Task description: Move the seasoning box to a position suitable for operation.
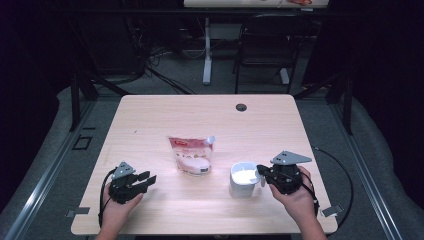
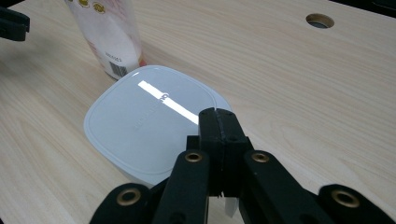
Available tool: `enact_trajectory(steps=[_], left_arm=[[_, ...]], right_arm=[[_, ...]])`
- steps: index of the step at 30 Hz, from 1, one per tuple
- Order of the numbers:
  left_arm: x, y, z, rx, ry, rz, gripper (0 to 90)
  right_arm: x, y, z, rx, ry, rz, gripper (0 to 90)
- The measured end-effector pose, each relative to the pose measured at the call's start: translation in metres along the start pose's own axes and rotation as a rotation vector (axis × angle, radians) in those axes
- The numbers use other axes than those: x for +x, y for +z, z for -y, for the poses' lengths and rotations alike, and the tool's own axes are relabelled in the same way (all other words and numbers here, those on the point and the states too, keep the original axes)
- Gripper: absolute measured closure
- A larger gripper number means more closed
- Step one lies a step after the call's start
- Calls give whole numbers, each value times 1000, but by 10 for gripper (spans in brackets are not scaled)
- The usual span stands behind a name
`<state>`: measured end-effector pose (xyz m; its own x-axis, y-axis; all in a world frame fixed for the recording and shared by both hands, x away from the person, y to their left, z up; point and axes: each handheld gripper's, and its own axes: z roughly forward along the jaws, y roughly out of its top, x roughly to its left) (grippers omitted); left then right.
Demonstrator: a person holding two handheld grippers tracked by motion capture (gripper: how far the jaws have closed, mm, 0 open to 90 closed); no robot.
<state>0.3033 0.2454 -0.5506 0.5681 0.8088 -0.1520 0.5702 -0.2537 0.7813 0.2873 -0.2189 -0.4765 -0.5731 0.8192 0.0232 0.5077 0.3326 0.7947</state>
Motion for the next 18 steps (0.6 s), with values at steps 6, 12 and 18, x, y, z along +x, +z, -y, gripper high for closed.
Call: enact_trajectory(steps=[6, 12, 18], left_arm=[[0, 0, 0, 0, -2, -2, 636], [0, 0, 0, 0, 6, -2, 635], [0, 0, -1, 0, 11, -2, 635]], right_arm=[[0, 0, 1, -9, 9, -3, 900], [0, 0, 1, -12, 12, -4, 900], [-3, 0, 3, -20, 27, -16, 900]])
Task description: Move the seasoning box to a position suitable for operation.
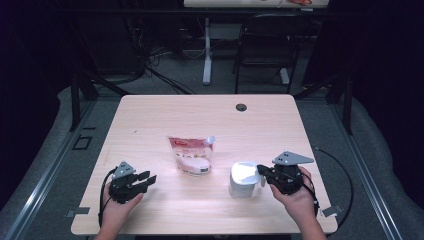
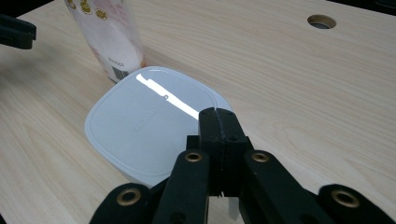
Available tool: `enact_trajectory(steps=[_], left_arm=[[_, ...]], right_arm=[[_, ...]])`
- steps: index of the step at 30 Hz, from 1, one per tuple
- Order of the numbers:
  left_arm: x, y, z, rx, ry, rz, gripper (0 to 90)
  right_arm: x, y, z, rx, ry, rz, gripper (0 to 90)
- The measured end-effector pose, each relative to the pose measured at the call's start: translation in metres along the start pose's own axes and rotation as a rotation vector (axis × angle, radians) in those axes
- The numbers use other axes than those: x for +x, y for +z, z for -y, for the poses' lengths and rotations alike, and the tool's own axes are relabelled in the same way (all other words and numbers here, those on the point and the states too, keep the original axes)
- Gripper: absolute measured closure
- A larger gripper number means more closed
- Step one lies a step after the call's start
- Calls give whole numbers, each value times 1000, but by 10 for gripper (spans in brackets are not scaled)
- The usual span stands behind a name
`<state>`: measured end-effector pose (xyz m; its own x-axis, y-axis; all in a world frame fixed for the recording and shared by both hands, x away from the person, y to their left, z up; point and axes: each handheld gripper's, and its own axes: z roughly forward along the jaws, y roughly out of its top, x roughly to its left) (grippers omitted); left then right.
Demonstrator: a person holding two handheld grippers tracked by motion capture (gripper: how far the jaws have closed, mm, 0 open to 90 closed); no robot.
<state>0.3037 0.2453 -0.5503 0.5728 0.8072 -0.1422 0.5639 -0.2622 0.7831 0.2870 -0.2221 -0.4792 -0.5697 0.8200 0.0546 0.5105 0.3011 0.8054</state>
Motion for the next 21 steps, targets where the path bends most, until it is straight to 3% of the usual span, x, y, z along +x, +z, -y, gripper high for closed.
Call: enact_trajectory(steps=[21], left_arm=[[-1, 1, 1, 9, 10, -4, 635]], right_arm=[[-4, 0, 2, -16, 30, -22, 900]])
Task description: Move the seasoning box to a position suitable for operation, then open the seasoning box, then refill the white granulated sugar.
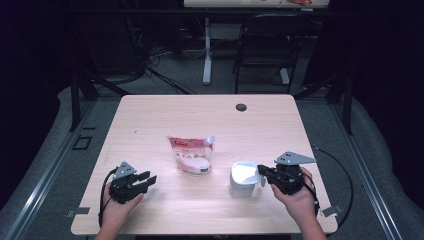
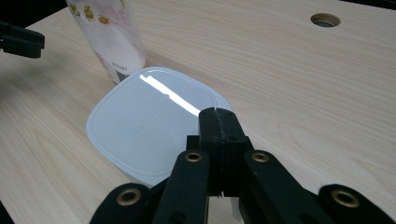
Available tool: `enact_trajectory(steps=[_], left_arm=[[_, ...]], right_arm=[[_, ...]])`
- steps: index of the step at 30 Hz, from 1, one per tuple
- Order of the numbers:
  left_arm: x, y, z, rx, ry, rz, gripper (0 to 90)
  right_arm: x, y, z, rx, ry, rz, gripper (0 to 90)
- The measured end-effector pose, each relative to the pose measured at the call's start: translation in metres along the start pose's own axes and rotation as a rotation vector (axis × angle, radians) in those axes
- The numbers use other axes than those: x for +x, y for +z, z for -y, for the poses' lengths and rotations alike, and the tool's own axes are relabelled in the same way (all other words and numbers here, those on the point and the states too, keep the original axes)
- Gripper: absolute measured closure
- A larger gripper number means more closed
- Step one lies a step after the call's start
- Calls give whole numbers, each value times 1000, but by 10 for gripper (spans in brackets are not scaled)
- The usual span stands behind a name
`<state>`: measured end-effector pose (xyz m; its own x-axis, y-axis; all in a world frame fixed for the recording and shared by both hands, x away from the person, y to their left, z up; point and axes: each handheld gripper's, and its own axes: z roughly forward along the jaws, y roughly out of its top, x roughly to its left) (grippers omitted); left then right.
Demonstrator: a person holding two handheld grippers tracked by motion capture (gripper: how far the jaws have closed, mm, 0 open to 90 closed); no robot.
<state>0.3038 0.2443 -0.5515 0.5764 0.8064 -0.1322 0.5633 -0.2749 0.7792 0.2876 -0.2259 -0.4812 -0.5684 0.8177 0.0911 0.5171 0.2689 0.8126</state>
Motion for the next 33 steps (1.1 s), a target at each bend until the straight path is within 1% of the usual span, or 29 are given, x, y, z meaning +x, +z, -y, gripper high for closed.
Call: enact_trajectory(steps=[5, 11, 16, 25, 33], left_arm=[[0, 0, 0, -2, 2, 0, 633], [1, 0, 0, -1, 4, 0, 632], [1, -1, 0, -4, -2, -1, 632], [1, -1, 0, 2, 4, -1, 632], [1, -1, 0, -5, 1, 1, 631]], right_arm=[[0, 0, 0, 2, 2, -1, 900], [-2, -1, 0, 2, 17, -12, 900], [-2, -1, 1, 1, 20, -15, 900], [-3, -1, 1, -1, 27, -16, 900], [-4, -1, 1, 0, 32, -20, 900]])
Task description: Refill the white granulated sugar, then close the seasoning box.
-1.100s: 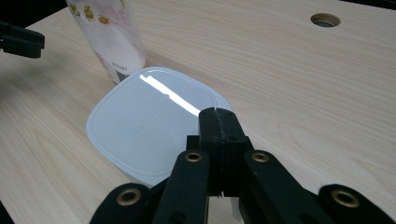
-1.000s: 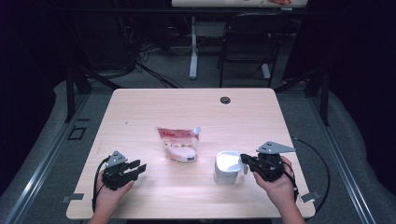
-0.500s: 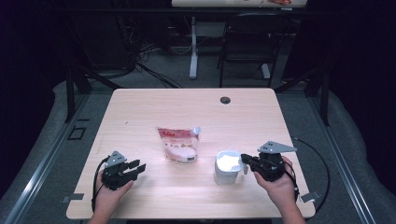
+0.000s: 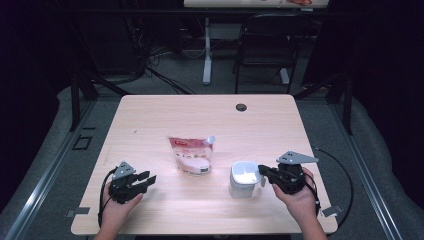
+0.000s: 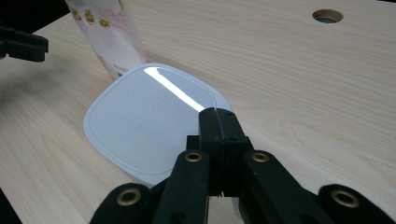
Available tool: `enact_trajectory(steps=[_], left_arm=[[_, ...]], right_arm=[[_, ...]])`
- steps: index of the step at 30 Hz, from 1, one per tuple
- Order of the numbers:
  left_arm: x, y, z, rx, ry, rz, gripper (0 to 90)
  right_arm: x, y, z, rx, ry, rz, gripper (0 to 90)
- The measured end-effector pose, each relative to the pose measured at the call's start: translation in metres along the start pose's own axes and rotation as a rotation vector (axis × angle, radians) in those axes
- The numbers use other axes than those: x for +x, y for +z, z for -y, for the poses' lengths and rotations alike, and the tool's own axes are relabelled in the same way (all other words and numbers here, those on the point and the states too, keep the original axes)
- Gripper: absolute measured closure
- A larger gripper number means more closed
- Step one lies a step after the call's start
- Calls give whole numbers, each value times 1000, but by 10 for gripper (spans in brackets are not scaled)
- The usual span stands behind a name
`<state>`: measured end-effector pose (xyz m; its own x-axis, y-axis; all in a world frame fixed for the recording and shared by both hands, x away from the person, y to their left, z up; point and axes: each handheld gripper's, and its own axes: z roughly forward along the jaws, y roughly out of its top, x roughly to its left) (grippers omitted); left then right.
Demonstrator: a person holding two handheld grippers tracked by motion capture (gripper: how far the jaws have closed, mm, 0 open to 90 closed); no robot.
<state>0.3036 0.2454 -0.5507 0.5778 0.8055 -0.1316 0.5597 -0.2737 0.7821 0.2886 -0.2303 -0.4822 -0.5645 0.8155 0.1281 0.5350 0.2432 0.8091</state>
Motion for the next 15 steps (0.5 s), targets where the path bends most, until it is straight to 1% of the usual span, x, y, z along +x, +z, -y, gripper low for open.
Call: enact_trajectory(steps=[9, 12, 15], left_arm=[[1, 1, 0, 1, -3, -1, 631], [1, 0, 0, 6, 1, 1, 631], [1, 1, 0, 2, -4, 0, 630]], right_arm=[[-2, 0, 1, -6, 13, -2, 900], [-2, 0, 1, -4, 15, -5, 900], [-3, -1, 1, -2, 19, -5, 900]])
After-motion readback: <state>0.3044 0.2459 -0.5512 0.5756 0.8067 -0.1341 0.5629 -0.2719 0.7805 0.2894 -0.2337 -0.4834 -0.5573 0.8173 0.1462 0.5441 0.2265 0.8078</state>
